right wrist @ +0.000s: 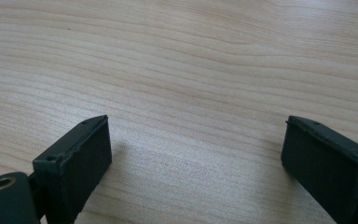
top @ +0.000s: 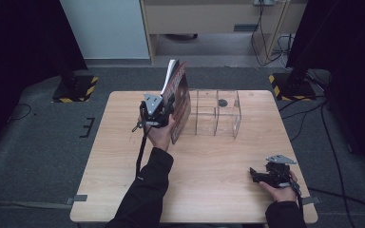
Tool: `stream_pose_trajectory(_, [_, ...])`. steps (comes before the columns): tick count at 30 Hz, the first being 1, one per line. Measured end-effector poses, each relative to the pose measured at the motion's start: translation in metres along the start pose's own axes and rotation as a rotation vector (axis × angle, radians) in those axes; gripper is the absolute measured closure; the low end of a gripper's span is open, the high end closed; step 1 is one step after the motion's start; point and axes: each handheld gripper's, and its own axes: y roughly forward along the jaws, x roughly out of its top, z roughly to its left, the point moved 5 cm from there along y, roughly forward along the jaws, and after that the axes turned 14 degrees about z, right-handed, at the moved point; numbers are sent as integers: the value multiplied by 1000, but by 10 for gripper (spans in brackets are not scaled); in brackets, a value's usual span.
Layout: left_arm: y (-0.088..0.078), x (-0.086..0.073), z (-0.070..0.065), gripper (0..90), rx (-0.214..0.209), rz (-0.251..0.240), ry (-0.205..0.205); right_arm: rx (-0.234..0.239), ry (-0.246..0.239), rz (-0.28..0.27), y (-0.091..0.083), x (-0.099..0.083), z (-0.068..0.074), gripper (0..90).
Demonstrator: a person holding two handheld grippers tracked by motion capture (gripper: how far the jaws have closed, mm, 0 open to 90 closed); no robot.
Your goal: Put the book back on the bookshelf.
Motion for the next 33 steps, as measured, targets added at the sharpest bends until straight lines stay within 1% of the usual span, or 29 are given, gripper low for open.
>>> stream_pose_trajectory(2, [4, -2, -1, 838, 6, 5, 1, 0, 0, 0, 0, 0, 0, 85])
stream_pose_trajectory(6, [10, -6, -2, 838, 7, 6, -19, 0, -2, 0, 0, 0, 0, 85])
stream_pose_trajectory(10, [13, -10, -2, 838, 35, 6, -8, 1, -2, 0, 0, 0, 0, 85])
stream_pose_trajectory(13, [13, -12, -1, 838, 46, 7, -10, -1, -2, -1, 0, 0, 0, 85])
stream_pose_trajectory(15, [14, -14, 1, 837, 42, 10, -17, -1, -2, -1, 0, 0, 0, 85])
stream_pose_trajectory(16, [15, -15, 3, 838, 40, 14, -27, -1, -2, -1, 0, 0, 0, 85])
stream_pose_trajectory(21, [19, -22, 4, 837, 49, 22, -31, -1, -2, -1, 0, 0, 0, 86])
stream_pose_trajectory(25, [20, -26, 5, 836, 46, 9, -47, -1, -2, -1, 0, 0, 0, 85])
stream_pose_trajectory(33, [18, -29, 7, 814, 31, 4, -52, -1, -2, -1, 0, 0, 0, 86])
